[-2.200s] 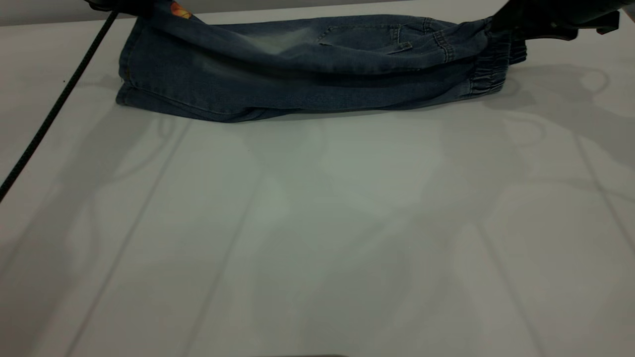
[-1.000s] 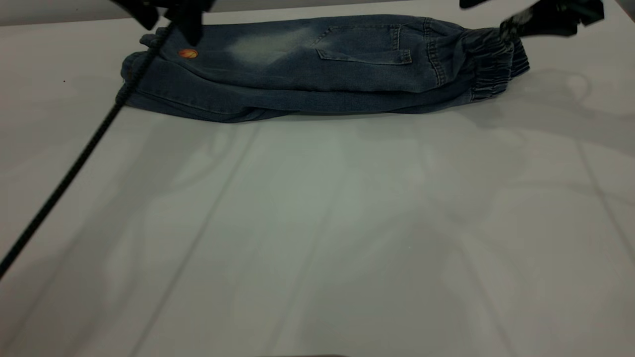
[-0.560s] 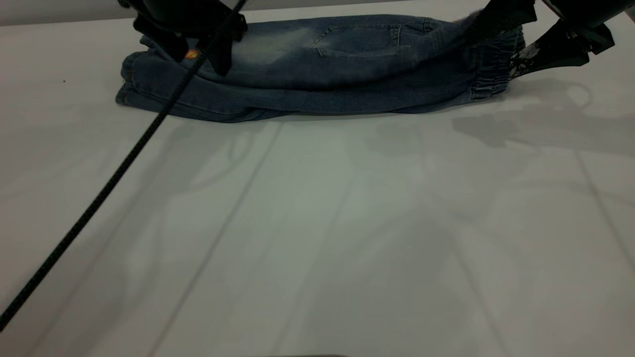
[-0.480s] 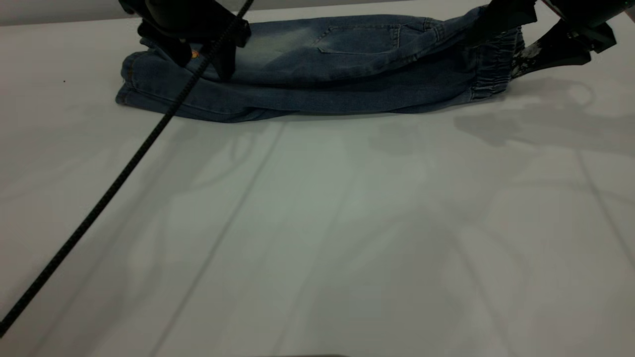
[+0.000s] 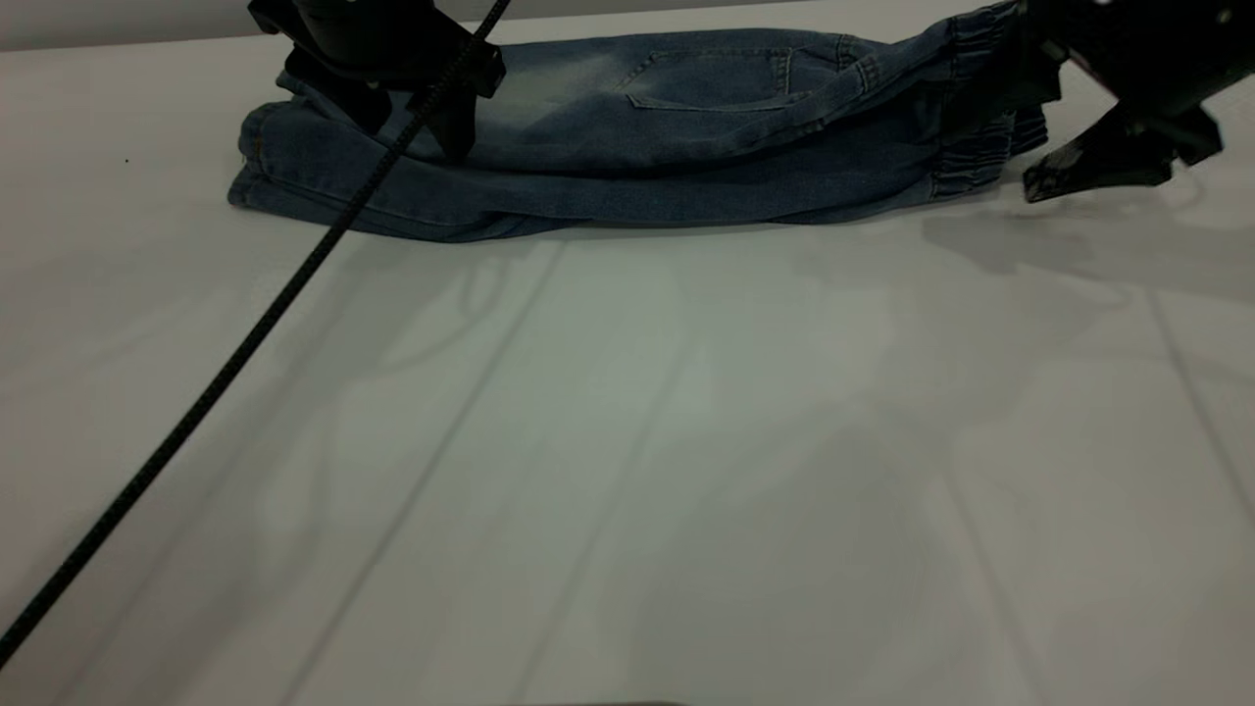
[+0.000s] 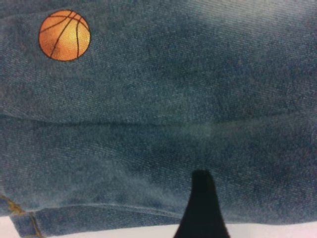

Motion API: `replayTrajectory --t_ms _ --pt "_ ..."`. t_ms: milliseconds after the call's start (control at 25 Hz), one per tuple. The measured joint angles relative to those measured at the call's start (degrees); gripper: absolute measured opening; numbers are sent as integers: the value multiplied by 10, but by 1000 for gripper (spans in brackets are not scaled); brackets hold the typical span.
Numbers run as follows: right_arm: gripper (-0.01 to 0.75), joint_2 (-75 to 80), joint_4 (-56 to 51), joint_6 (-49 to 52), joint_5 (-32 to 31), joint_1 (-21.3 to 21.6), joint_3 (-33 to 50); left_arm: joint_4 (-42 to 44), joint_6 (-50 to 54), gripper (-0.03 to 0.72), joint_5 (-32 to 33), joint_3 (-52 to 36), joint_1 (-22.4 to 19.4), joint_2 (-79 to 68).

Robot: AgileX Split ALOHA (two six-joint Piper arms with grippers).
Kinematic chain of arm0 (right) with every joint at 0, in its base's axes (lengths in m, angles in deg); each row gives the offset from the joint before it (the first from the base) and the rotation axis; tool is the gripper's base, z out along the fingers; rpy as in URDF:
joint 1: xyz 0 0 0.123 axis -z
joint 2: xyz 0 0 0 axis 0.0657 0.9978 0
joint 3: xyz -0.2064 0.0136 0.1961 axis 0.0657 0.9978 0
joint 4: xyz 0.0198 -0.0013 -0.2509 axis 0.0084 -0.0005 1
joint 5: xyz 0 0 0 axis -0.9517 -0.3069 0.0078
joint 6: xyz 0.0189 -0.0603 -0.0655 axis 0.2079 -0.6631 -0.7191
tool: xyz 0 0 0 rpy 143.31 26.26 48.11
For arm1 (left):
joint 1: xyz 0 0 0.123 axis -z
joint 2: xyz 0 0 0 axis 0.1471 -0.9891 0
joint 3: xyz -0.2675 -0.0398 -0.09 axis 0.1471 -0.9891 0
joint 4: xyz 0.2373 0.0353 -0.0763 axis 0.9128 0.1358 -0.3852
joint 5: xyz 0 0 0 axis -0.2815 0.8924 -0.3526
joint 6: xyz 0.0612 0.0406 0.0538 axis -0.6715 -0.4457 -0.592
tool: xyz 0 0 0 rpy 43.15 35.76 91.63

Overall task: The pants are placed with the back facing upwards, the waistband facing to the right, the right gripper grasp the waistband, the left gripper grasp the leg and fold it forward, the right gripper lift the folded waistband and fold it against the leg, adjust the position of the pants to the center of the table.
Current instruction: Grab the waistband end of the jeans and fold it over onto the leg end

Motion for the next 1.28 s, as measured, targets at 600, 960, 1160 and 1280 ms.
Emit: replayTrajectory --t_ms 600,960,1160,1280 --pt "590 45 -209 -196 -37 -71 -29 -2 -1 516 -25 0 12 0" --pt "577 95 -269 -225 -50 -79 -140 -2 -1 516 -25 0 12 0" --pt "550 95 -285 -231 -42 -78 -187 -9 -1 516 -31 0 12 0" --pt "548 96 -273 -230 -41 -77 -188 -10 -1 516 -39 0 12 0"
